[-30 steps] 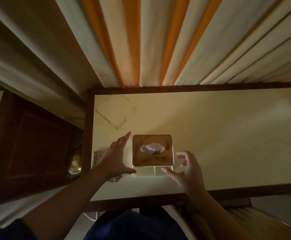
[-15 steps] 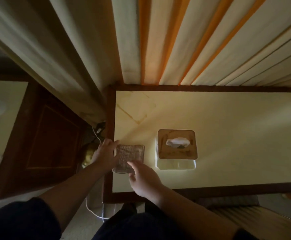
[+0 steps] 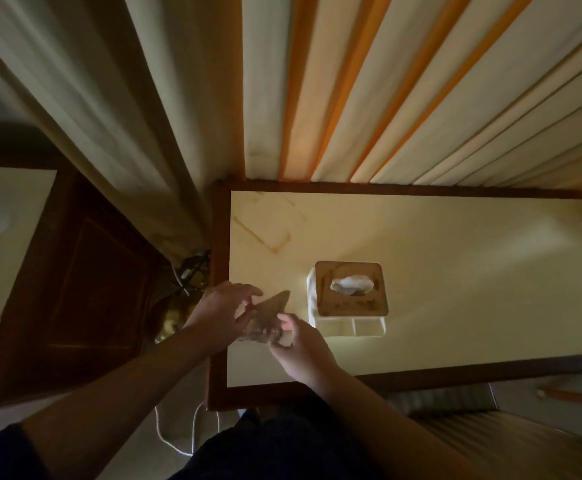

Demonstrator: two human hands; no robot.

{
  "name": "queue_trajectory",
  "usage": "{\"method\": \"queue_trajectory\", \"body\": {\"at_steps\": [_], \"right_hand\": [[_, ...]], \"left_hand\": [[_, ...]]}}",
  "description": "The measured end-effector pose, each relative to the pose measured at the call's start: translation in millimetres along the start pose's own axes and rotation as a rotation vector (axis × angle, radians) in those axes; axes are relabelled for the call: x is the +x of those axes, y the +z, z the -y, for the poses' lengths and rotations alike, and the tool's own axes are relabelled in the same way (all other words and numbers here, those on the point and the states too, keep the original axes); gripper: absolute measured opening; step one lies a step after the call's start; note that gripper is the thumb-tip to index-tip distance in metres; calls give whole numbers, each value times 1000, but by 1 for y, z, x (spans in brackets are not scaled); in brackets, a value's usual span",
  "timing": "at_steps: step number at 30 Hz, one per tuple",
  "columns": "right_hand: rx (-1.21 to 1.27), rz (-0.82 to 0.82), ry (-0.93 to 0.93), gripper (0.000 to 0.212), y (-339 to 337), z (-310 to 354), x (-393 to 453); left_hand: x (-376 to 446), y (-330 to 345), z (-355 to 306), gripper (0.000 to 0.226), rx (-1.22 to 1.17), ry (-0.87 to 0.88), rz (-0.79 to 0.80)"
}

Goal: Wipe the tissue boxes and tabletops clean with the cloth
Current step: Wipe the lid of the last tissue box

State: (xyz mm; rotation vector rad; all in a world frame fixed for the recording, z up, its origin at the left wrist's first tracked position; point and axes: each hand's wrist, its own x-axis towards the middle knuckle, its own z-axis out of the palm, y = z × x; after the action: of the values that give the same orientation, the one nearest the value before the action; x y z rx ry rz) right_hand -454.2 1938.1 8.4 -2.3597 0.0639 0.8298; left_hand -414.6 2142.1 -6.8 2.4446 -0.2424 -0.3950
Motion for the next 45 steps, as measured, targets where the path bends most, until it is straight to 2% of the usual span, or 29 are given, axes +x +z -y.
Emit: {"method": "queue_trajectory", "body": {"at_steps": [4, 8, 10, 14, 17, 22, 28, 31, 34, 37, 40, 42, 45], "right_hand": [[88, -55, -12, 74, -11, 3, 3], [222, -235, -122, 81, -25, 10, 9], [246, -289, -216, 70, -32, 10, 13], [246, -366, -323, 27, -53, 4, 11], [283, -313, -330, 13, -82, -12, 4], [315, -188, -355, 15, -135, -56, -13], [421, -235, -397, 5, -168, -113, -35], [422, -314, -397, 11, -174, -142, -41], [451, -312, -353, 18, -187, -158, -39], [363, -288, -346, 18, -203, -171, -28], [222, -252, -329, 17, -207, -175, -11], [153, -226, -323, 19, -201, -170, 4], [71, -178, -266, 26, -187, -157, 28]], "left_hand": [[-16, -37, -21, 43, -55, 104, 42], [-21, -65, -46, 43, -47, 177, -11], [-19, -75, -59, 43, -68, 205, -43], [-20, -81, -79, 42, -103, 193, -94], [-22, -74, -91, 42, -120, 153, -170], [-24, -52, -114, 36, -180, 63, -194], [-5, -5, -150, 11, -224, -51, -100], [5, 34, -164, 7, -219, -80, -60], [13, 71, -176, 4, -244, -111, -3], [18, 100, -191, 18, -319, -148, 113], [24, 122, -199, 22, -295, -223, 193], [32, 128, -202, 17, -274, -260, 203], [44, 120, -206, 2, -78, -166, 152]]}}
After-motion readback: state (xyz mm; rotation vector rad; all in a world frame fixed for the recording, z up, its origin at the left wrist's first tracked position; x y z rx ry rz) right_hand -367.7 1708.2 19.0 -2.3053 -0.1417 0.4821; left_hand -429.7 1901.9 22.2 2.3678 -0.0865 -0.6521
